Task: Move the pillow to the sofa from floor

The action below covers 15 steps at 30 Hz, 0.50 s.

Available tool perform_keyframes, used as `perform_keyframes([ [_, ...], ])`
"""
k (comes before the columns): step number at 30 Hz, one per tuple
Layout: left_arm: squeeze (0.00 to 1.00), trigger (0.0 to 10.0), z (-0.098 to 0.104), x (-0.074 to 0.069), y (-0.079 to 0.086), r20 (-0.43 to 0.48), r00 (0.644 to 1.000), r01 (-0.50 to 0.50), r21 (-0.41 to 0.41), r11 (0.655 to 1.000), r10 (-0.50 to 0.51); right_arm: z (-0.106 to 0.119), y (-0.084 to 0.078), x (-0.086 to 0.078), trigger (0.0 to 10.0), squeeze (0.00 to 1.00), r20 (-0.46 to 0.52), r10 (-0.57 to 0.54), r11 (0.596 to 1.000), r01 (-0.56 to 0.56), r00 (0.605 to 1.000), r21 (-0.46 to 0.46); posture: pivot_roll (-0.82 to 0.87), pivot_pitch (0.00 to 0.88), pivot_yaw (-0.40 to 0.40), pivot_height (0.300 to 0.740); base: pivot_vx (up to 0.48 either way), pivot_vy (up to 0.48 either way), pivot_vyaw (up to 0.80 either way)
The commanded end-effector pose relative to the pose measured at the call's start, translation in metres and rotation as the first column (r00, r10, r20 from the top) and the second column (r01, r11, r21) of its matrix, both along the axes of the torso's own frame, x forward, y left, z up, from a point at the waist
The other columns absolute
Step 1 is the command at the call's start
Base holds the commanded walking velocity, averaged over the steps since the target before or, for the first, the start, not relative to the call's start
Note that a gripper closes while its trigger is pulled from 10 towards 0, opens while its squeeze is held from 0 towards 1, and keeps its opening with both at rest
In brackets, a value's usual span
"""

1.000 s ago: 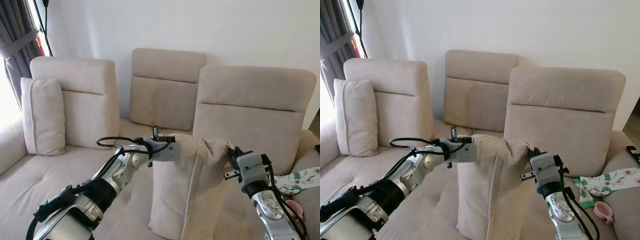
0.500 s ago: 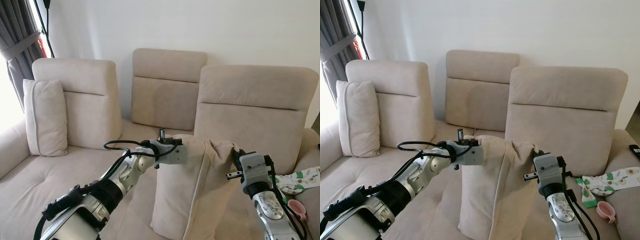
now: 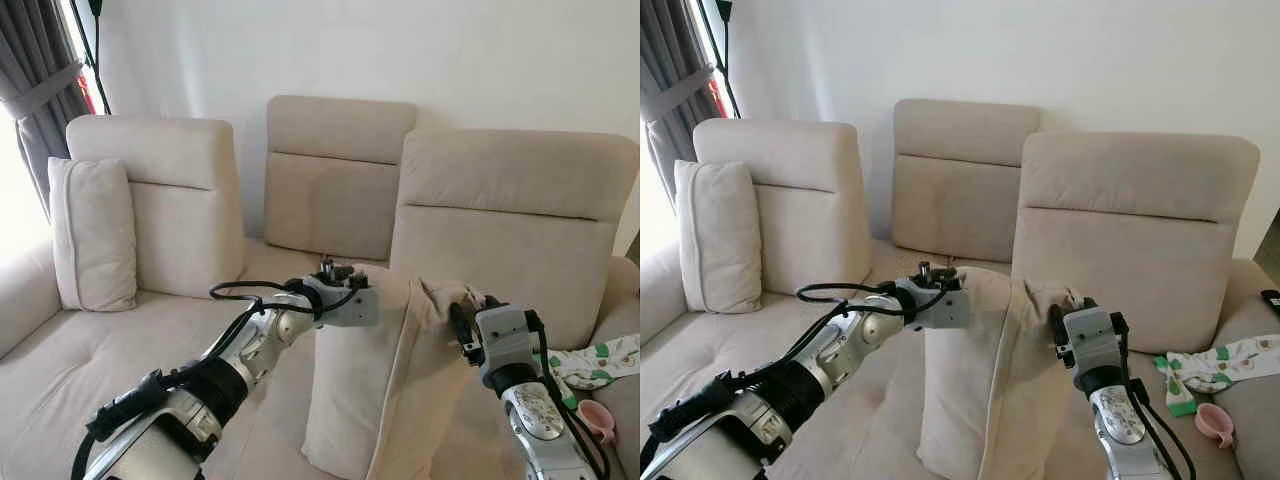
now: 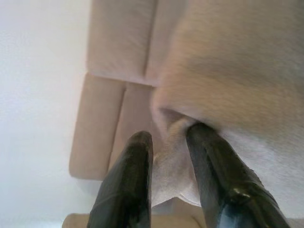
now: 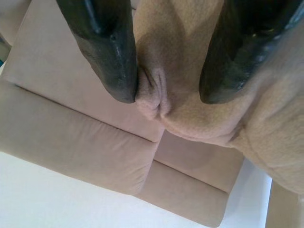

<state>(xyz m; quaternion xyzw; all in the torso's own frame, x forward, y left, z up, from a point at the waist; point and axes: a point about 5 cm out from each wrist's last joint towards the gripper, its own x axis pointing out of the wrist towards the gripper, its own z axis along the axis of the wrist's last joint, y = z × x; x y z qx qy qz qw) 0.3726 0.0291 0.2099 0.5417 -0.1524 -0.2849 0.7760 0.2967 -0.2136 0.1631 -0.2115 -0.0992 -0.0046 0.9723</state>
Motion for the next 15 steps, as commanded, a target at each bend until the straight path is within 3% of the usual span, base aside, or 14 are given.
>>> perform_keyframes([
  [1,0.00,10.0,0.012,0.003,0.001,0.019,0.999,-0.027,-0.101,0.995,0.029,0.003,0.003,0.001,10.0,0.00,0.014,-0.002,1.000,0.003,1.000,-0.012,0.11,0.000,0.044,0.740,0.000,0.000,0.00],
  [4,0.00,10.0,0.024,0.005,0.004,0.060,0.997,-0.042,-0.185,0.982,0.054,0.005,-0.001,0.001,10.0,0.00,0.025,-0.033,0.999,0.033,0.999,-0.028,0.11,0.000,0.042,0.740,0.000,0.000,0.00],
  [11,0.00,10.0,0.033,0.006,0.005,0.105,0.992,-0.050,-0.223,0.973,0.075,0.008,0.001,0.001,10.0,0.00,0.038,-0.020,0.999,0.021,0.999,-0.034,0.10,0.000,0.042,0.740,0.000,0.000,0.00],
  [15,0.00,10.0,0.029,0.006,0.006,0.069,0.994,-0.064,-0.270,0.961,0.086,0.010,0.007,0.000,10.0,0.00,0.057,0.021,0.999,-0.019,0.998,-0.040,0.10,0.000,0.041,0.740,0.000,0.000,0.00],
])
